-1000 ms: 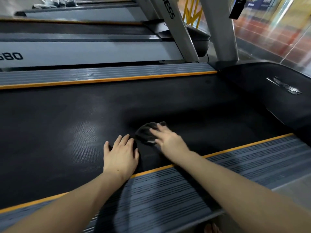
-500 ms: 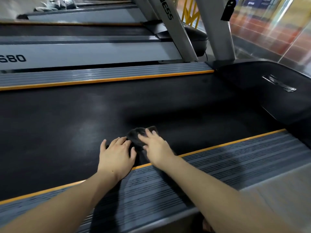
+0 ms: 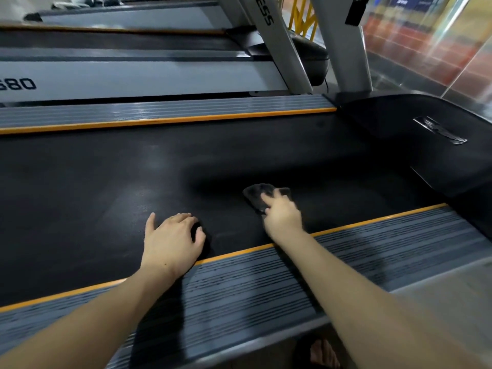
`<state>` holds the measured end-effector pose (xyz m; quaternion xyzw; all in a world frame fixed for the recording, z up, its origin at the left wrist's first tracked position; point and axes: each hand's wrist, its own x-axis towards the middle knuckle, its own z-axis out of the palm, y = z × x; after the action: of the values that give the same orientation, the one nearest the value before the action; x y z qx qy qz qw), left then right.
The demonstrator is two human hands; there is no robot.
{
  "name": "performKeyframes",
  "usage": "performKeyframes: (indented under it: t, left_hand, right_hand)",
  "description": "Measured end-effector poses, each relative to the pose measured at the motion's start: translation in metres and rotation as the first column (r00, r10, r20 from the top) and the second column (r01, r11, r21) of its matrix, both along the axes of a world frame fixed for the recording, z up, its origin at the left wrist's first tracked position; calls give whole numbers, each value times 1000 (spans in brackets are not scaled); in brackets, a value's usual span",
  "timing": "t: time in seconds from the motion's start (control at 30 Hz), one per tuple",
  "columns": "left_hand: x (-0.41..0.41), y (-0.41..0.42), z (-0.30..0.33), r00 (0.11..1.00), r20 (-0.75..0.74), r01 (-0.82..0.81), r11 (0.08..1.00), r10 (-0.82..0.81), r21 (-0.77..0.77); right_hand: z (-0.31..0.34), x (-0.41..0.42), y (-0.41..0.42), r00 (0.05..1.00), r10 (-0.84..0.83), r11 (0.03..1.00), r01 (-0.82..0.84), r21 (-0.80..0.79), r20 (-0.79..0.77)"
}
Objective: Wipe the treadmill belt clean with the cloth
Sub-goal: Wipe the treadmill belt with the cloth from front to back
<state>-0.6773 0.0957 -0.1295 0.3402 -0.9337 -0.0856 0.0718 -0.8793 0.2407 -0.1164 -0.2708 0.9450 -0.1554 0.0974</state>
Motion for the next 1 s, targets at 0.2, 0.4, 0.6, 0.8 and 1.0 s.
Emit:
performKeyframes:
  t: [0.2,0.4,0.6,0.8,1.0]
  left_hand:
    - [1,2,1,1000,-3,-6,1000,6,-22]
    - [-2,0,-2,999,-39,7,1000,-8,-24]
    - [-3,-1,0,998,-65,3,1000,-3,-3]
    - [0,1,1,993,-105,-46,999,43,-27]
    - [2,1,1,990,-119,-79,995,72,-58]
  right_hand:
    - [-6,23,-13,935,355,934,-352,-63,30]
    - [2,-76,71,993,-118,993,118,-21,-27]
    - [-3,-23,19,993,-116,993,116,22,-14]
    - [-14,75,-34,915,403,907,-400,-132,-10]
    - [-6,11,-10,977,213,973,-212,-89,5]
